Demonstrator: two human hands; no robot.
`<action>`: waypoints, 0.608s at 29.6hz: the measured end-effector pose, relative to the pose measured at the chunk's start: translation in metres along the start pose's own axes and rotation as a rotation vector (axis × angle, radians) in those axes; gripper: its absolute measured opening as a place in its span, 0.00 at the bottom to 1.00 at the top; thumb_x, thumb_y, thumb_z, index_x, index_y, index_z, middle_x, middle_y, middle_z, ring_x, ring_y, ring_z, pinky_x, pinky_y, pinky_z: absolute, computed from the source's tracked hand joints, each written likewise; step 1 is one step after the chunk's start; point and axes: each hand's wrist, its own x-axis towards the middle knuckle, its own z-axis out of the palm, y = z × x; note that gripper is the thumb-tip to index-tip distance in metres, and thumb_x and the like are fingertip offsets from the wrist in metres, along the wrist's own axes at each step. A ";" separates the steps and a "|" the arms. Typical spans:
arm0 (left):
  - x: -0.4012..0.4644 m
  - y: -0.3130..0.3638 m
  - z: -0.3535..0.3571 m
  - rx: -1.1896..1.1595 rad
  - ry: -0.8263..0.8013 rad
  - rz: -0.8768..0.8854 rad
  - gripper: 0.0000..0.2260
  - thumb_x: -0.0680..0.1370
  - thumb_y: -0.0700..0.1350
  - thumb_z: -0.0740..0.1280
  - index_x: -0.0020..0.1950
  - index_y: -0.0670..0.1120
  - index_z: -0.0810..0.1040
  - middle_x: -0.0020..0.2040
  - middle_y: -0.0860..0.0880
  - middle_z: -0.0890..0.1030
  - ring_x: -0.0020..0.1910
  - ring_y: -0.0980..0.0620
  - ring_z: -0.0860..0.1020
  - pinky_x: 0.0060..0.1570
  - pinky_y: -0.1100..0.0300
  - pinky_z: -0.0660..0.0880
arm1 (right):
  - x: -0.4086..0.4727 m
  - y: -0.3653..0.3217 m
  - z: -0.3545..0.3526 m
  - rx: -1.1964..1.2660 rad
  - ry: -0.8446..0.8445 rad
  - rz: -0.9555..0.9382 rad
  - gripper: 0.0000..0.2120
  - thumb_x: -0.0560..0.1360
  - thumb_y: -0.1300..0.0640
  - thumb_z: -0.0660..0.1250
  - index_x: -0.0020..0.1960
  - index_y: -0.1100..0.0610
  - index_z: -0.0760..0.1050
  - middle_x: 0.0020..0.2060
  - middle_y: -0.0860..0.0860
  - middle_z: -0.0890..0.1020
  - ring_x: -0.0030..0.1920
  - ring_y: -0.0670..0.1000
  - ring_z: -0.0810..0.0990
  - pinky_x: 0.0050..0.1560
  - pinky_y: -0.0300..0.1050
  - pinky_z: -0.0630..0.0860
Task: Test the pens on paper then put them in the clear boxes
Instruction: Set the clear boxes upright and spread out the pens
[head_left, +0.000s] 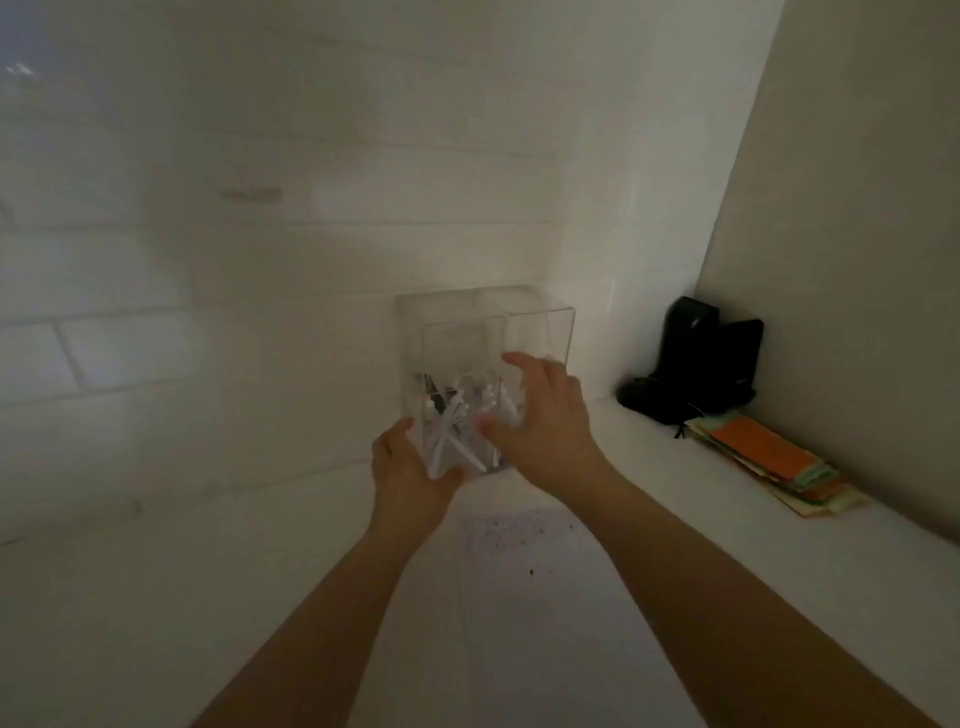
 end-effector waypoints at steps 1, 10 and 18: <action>0.008 0.001 0.001 0.009 0.024 0.000 0.39 0.69 0.44 0.73 0.72 0.40 0.53 0.70 0.39 0.56 0.69 0.41 0.59 0.67 0.50 0.59 | 0.015 -0.004 0.005 -0.063 0.045 -0.048 0.35 0.70 0.46 0.68 0.72 0.49 0.56 0.70 0.55 0.62 0.68 0.55 0.59 0.65 0.48 0.58; 0.063 -0.019 0.016 0.190 -0.069 0.112 0.51 0.65 0.59 0.71 0.74 0.41 0.42 0.73 0.40 0.50 0.71 0.44 0.50 0.67 0.58 0.49 | 0.049 -0.014 0.052 -0.102 0.286 -0.157 0.39 0.67 0.33 0.61 0.70 0.55 0.61 0.73 0.59 0.59 0.75 0.57 0.50 0.73 0.54 0.51; 0.035 -0.027 0.002 0.009 0.089 0.390 0.49 0.55 0.43 0.81 0.68 0.37 0.57 0.62 0.41 0.60 0.58 0.55 0.62 0.58 0.70 0.63 | -0.020 0.008 0.006 0.220 0.350 -0.131 0.31 0.62 0.47 0.75 0.60 0.49 0.65 0.62 0.46 0.65 0.63 0.46 0.64 0.59 0.23 0.58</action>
